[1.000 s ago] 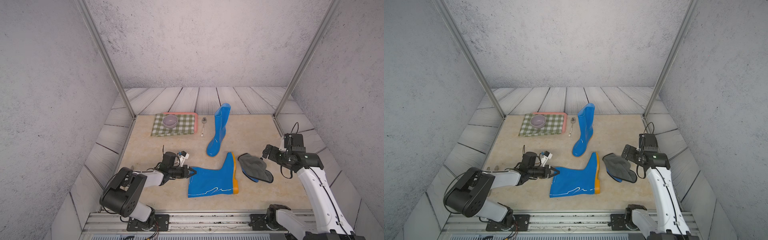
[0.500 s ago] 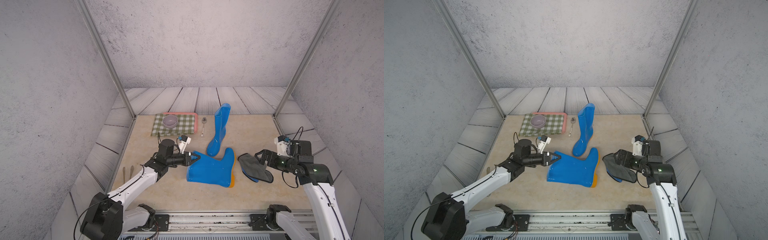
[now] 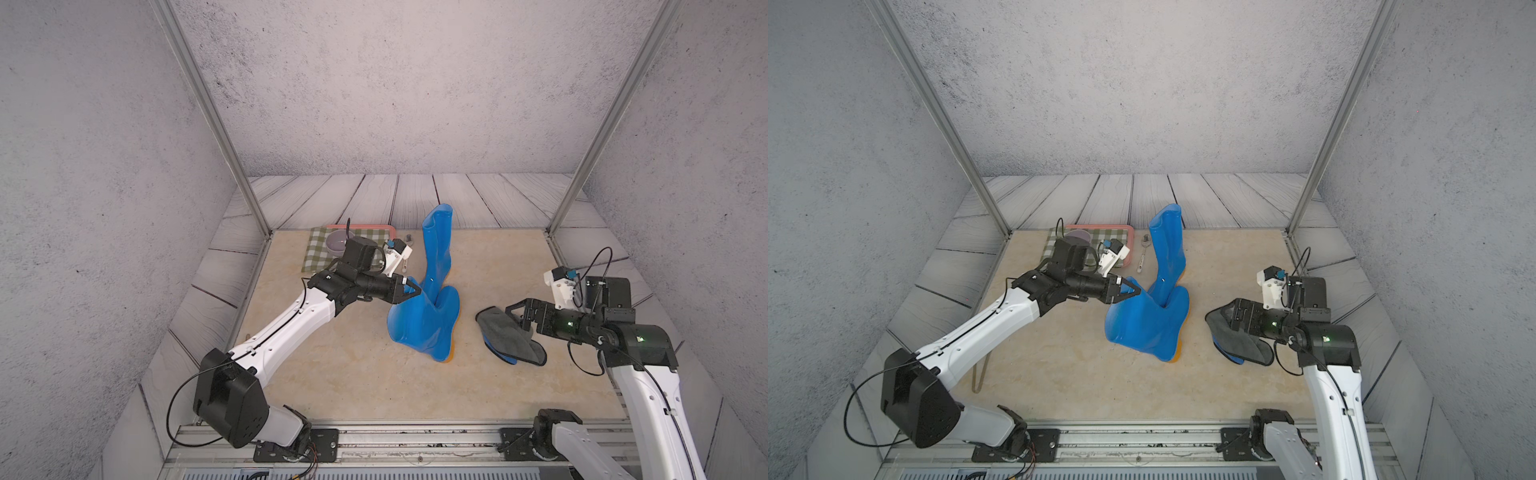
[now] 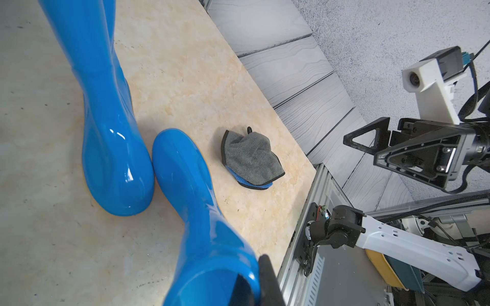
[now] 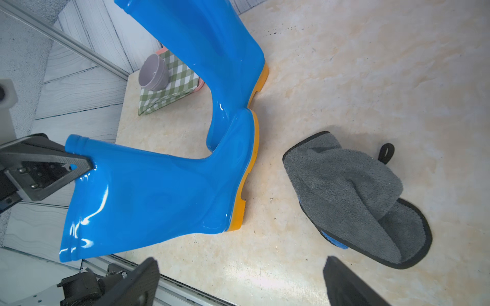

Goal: Wipe the rubber boots with a cloth
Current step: Adjust the rubber boot at the center of the board, then pick up the rubber boot from the center of the board.

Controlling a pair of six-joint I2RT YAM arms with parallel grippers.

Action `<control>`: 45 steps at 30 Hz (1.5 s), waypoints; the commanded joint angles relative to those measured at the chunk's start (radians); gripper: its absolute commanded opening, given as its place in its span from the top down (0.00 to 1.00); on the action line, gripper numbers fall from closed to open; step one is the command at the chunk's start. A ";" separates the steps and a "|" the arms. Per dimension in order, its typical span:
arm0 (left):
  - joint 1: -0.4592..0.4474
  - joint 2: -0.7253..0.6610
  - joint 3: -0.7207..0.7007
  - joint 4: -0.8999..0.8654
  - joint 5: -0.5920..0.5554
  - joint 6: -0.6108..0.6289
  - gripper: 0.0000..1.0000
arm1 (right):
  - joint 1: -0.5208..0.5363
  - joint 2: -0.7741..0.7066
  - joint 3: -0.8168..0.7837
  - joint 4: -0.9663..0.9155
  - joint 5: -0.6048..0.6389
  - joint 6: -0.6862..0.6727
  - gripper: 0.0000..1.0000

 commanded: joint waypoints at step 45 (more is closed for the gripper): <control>-0.108 0.199 0.258 -0.038 0.032 0.001 0.54 | 1.066 0.338 0.234 0.103 0.758 0.075 0.01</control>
